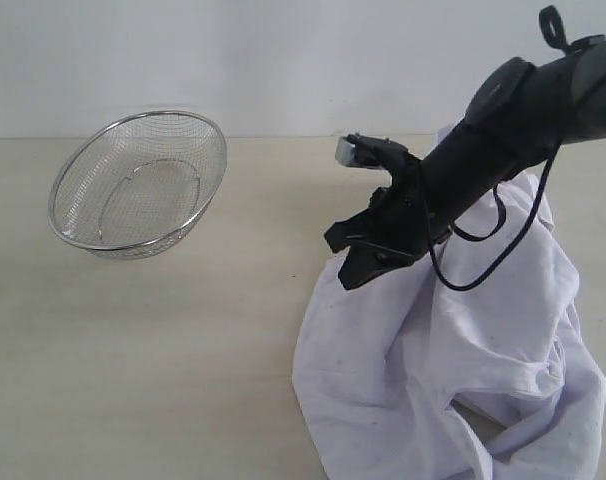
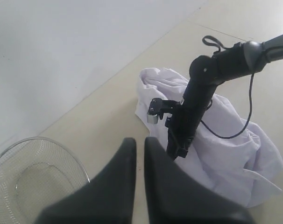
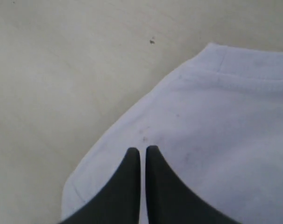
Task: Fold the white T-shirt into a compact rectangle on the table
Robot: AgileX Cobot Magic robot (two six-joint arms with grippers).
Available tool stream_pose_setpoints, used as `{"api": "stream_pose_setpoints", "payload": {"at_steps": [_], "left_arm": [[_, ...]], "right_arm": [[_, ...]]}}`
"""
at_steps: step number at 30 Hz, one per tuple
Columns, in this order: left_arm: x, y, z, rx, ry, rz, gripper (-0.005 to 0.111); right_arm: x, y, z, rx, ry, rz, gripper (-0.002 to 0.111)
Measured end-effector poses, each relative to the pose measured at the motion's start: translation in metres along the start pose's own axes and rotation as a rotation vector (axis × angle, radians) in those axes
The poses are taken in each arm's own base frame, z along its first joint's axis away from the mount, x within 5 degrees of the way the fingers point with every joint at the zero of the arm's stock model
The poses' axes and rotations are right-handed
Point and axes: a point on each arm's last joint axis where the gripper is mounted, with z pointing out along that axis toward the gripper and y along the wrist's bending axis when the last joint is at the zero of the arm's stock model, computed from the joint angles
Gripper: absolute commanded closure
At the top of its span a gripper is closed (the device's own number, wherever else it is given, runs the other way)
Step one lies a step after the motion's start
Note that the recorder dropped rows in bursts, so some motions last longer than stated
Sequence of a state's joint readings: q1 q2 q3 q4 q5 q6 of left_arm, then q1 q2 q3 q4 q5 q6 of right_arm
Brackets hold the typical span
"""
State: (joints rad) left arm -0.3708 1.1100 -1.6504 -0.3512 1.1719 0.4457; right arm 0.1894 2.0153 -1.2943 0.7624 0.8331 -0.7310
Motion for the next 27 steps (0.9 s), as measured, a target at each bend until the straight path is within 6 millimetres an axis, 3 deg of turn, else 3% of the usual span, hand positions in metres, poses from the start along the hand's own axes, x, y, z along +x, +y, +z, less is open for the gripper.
{"api": "stream_pose_setpoints", "payload": {"at_steps": [16, 27], "left_arm": [[0.002, -0.002, -0.004, 0.007, 0.013, -0.012, 0.102], [0.003, -0.003, -0.004, 0.011, 0.019, -0.012, 0.102]], "right_arm": [[-0.014, -0.021, 0.041, 0.058, -0.008, 0.022, 0.108], [-0.038, -0.011, 0.061, 0.122, 0.032, 0.014, 0.108]]}}
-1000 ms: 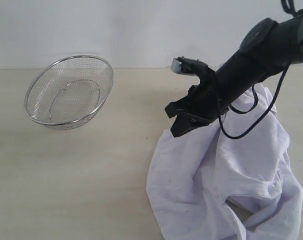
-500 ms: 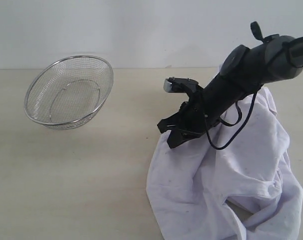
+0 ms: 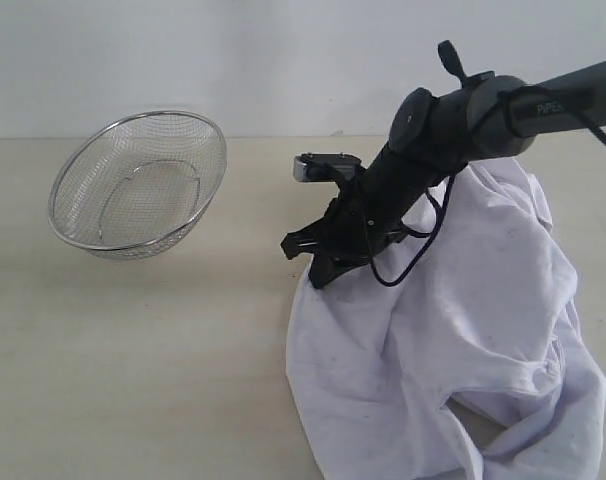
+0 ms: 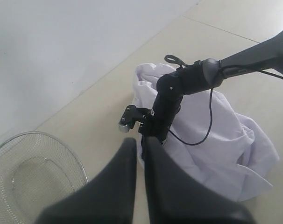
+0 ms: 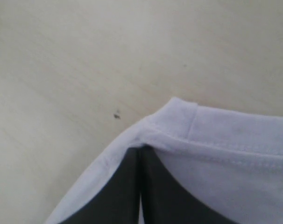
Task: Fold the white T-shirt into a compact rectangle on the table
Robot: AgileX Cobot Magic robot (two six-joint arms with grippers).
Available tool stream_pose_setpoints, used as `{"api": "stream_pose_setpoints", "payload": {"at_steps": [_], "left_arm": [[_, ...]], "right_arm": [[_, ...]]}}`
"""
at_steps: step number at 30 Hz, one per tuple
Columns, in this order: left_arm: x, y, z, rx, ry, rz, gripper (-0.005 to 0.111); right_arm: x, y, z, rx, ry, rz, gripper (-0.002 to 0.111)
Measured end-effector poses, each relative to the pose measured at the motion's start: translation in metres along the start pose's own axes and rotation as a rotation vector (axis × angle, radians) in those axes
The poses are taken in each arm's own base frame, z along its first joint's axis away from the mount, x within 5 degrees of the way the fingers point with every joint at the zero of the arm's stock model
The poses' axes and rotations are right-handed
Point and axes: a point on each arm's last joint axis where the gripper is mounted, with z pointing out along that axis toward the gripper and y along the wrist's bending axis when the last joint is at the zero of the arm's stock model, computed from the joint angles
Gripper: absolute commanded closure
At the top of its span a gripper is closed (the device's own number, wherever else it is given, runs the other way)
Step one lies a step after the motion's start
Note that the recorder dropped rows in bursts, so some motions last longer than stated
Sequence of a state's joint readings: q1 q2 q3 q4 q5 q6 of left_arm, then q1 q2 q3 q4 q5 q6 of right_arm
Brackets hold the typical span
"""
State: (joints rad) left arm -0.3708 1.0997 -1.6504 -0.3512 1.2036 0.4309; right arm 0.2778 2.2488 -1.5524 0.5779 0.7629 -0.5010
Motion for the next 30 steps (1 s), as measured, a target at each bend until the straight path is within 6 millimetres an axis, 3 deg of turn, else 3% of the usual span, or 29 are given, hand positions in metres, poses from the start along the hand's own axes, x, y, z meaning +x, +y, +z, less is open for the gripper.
{"api": "stream_pose_setpoints", "payload": {"at_steps": [30], "left_arm": [[0.002, 0.001, -0.001, -0.013, 0.021, 0.008, 0.102]], "right_arm": [[-0.092, -0.017, 0.025, 0.025, -0.166, -0.033, 0.108]]}}
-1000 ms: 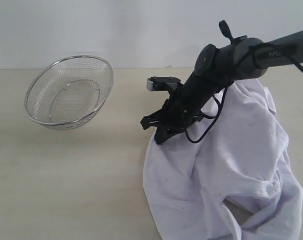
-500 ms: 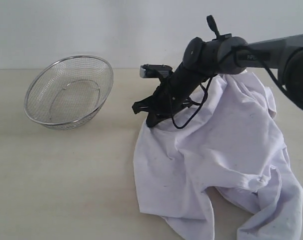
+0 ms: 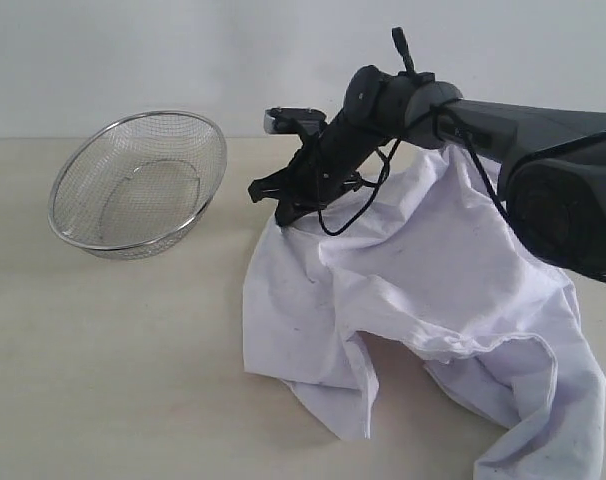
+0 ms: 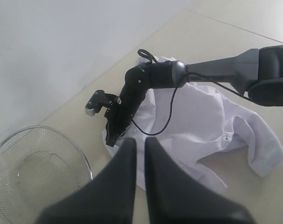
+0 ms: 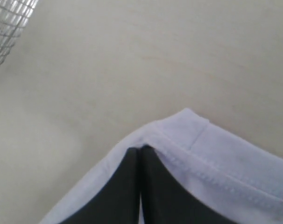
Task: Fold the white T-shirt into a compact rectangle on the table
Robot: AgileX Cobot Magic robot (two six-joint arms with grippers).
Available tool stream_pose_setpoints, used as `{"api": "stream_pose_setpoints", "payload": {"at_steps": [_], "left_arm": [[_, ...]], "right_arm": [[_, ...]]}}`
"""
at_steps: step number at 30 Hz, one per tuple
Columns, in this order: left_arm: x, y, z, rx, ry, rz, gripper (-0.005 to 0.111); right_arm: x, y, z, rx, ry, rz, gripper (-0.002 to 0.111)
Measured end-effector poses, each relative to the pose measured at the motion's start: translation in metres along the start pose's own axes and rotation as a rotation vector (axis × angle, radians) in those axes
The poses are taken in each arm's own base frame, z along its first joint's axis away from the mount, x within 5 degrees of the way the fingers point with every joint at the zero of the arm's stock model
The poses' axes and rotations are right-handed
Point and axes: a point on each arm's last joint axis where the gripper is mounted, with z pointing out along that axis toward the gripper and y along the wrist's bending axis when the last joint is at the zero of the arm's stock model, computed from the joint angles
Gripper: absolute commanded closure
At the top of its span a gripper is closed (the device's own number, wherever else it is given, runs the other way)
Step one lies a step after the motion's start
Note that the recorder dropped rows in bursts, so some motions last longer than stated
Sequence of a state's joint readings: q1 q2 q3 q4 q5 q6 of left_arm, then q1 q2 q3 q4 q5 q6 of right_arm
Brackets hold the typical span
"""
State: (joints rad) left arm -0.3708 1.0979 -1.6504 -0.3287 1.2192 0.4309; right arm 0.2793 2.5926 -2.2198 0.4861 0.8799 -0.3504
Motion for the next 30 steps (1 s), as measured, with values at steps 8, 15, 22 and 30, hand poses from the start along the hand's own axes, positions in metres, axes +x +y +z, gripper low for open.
{"api": "stream_pose_setpoints", "payload": {"at_steps": [8, 15, 22, 30], "left_arm": [[0.0, 0.0, 0.0, 0.0, 0.0, 0.0, 0.102], [0.0, 0.0, 0.0, 0.001, 0.002, 0.0, 0.102], [0.001, 0.002, 0.0, -0.023, 0.013, 0.009, 0.102], [0.029, 0.029, 0.03, -0.256, 0.127, -0.106, 0.102]], "right_arm": [[-0.01, -0.005, -0.002, 0.023, -0.037, -0.004, 0.108], [-0.017, -0.022, -0.007, 0.068, -0.115, 0.028, 0.108], [-0.029, -0.019, -0.009, 0.018, -0.25, 0.096, 0.108], [-0.042, -0.017, -0.077, -0.029, -0.215, 0.104, 0.108]]}}
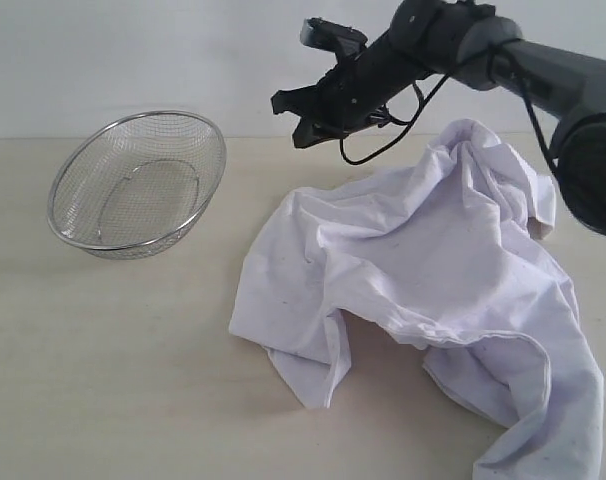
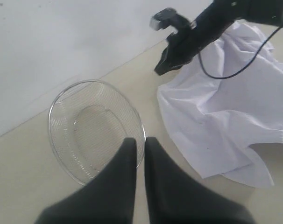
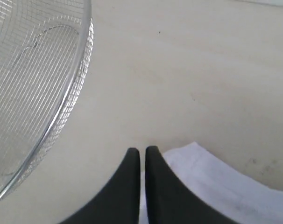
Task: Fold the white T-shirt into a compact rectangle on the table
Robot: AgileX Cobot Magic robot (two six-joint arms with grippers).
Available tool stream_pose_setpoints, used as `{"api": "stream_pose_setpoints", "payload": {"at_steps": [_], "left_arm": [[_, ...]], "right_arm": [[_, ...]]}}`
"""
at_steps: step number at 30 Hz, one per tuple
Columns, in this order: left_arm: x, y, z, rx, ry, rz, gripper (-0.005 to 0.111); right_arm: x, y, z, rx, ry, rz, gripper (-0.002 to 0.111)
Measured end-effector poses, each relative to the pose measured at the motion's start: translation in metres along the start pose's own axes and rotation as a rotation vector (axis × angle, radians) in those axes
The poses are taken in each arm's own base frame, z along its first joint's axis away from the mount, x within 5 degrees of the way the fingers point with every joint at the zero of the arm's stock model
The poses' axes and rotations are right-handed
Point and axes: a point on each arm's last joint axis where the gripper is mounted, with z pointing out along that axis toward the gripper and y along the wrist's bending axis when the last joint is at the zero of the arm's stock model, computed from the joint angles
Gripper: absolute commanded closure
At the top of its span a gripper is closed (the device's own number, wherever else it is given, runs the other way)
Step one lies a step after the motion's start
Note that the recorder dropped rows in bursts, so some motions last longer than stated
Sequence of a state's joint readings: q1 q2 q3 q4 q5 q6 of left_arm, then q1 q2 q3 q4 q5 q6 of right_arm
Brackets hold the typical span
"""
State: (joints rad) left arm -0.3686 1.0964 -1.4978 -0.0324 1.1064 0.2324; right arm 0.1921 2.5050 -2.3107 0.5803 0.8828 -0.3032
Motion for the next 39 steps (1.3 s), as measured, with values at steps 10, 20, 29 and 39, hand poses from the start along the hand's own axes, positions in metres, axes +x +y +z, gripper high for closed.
{"api": "stream_pose_setpoints", "payload": {"at_steps": [10, 20, 29, 39], "left_arm": [[0.023, 0.038, 0.072, -0.104, 0.097, -0.176, 0.102], [0.043, 0.087, 0.151, 0.103, 0.108, -0.334, 0.102], [0.08, 0.116, 0.211, 0.135, 0.236, -0.445, 0.102], [0.104, 0.141, 0.241, 0.091, 0.259, -0.548, 0.042]], "right_arm": [[-0.007, 0.015, -0.041, -0.04, 0.085, -0.028, 0.108], [-0.012, 0.036, -0.079, -0.069, 0.143, -0.059, 0.108], [-0.017, 0.054, -0.133, 0.02, 0.123, -0.108, 0.108], [0.092, 0.049, -0.146, 0.057, 0.217, -0.042, 0.108]]}}
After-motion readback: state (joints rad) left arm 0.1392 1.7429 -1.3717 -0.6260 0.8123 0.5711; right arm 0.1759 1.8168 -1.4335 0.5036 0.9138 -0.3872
